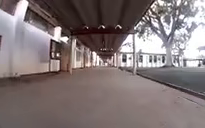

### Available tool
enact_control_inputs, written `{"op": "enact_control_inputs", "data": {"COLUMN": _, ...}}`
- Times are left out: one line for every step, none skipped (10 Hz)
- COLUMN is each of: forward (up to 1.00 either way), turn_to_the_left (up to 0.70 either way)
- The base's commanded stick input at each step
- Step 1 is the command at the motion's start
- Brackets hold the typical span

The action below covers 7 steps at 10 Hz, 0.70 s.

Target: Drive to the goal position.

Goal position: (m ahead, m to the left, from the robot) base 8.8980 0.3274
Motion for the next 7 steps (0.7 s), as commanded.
{"op": "enact_control_inputs", "data": {"forward": 0.70, "turn_to_the_left": 0.00}}
{"op": "enact_control_inputs", "data": {"forward": 0.70, "turn_to_the_left": 0.00}}
{"op": "enact_control_inputs", "data": {"forward": 0.70, "turn_to_the_left": 0.00}}
{"op": "enact_control_inputs", "data": {"forward": 0.70, "turn_to_the_left": 0.00}}
{"op": "enact_control_inputs", "data": {"forward": 0.70, "turn_to_the_left": 0.00}}
{"op": "enact_control_inputs", "data": {"forward": 0.70, "turn_to_the_left": 0.00}}
{"op": "enact_control_inputs", "data": {"forward": 0.70, "turn_to_the_left": 0.00}}
